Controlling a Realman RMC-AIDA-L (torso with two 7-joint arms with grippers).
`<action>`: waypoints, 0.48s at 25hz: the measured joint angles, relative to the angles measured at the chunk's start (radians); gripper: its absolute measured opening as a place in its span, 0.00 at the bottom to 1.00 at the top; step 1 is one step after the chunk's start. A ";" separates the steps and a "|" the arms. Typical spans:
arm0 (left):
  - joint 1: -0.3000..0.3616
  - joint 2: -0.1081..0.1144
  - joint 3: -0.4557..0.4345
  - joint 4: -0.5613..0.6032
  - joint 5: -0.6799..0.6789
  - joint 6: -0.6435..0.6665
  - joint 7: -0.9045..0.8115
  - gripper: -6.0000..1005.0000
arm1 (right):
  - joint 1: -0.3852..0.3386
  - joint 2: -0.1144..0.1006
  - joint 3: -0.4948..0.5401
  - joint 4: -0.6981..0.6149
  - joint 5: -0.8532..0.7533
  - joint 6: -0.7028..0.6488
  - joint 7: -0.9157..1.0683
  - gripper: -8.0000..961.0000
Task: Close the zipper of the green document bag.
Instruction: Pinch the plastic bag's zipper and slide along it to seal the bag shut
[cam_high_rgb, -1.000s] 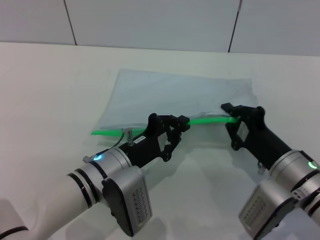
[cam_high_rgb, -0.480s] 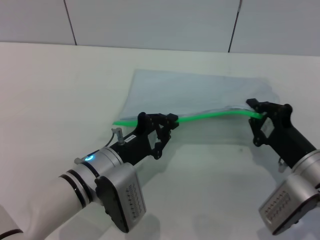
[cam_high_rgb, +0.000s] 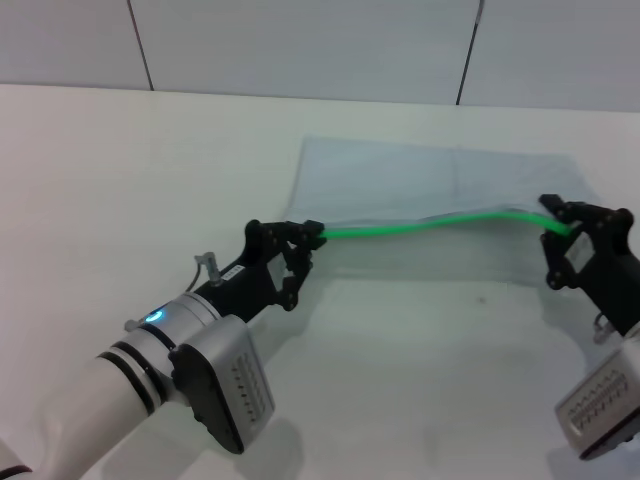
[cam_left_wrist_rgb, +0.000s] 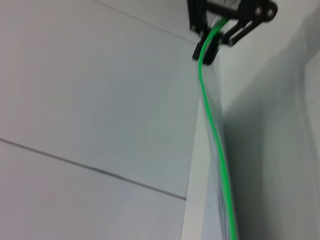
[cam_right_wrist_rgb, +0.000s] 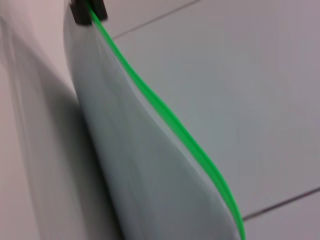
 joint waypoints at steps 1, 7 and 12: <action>0.001 0.000 0.000 0.000 -0.006 0.001 0.000 0.09 | -0.003 0.000 0.010 0.003 0.000 0.000 0.001 0.16; 0.018 0.001 -0.001 0.025 -0.040 0.003 -0.004 0.09 | -0.012 -0.001 0.038 0.034 -0.001 -0.002 0.039 0.16; 0.008 -0.001 -0.010 0.017 -0.068 0.004 -0.023 0.09 | -0.013 0.000 0.064 0.042 0.025 0.005 0.078 0.17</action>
